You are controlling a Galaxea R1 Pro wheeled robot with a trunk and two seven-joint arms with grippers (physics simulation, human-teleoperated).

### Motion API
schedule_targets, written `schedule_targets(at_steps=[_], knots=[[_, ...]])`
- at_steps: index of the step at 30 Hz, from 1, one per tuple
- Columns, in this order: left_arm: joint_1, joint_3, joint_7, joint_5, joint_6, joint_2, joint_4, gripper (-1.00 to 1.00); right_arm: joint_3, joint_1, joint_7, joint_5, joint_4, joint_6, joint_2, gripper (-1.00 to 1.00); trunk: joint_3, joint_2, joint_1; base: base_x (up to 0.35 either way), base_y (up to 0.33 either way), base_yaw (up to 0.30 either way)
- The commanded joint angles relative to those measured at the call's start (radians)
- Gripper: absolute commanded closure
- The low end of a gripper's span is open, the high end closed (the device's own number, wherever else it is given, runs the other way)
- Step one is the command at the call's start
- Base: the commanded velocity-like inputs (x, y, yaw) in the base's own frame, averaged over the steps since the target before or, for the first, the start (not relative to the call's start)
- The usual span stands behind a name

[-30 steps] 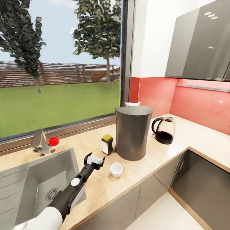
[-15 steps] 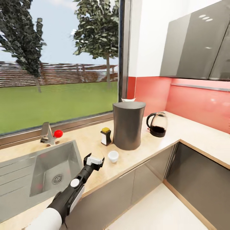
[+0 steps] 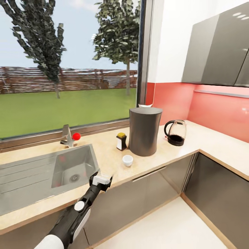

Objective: Set up a coffee station on the kitchen countertop: keep the coffee maker on the countertop, move the bottle of coffee from the kitchen shelf to the counter next to the coffee maker, place a paper coffee filter on top of the coffee maker, put the saucer next to the coffee maker with the coffee cup on the saucer, and place the electric kettle next to the coffee maker.

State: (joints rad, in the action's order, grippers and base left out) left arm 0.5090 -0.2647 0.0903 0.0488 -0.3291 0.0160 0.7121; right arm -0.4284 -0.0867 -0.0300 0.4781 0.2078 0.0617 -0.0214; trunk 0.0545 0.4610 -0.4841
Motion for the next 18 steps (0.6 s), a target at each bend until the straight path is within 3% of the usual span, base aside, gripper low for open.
schedule_targets(at_steps=[1, 3, 14, 18], knots=[[-0.007, 0.0, 0.004, 0.006, -0.008, 0.0, 0.003, -1.0, -0.007, -0.001, -0.002, 0.01, 0.0, 0.004, -0.001, -1.0, 0.002, 0.002, 0.0, -0.061, -0.017, 0.275], [-0.086, 0.0, 0.005, 0.005, -0.05, -0.001, 0.06, -1.0, -0.006, -0.001, -0.002, 0.01, -0.001, 0.004, -0.001, -1.0, 0.003, 0.002, 0.0, -0.019, -0.005, 0.276], [-0.365, 0.009, 0.003, 0.008, -0.109, -0.01, 0.213, -1.0, -0.005, -0.001, -0.002, 0.01, -0.001, 0.004, -0.003, -1.0, 0.009, 0.002, 0.0, -0.002, -0.001, 0.276], [-0.453, 0.05, 0.004, 0.006, -0.15, -0.011, 0.214, -1.0, -0.006, -0.001, -0.002, 0.011, -0.001, 0.004, -0.003, -1.0, 0.011, 0.002, 0.0, 0.0, 0.0, 0.276]])
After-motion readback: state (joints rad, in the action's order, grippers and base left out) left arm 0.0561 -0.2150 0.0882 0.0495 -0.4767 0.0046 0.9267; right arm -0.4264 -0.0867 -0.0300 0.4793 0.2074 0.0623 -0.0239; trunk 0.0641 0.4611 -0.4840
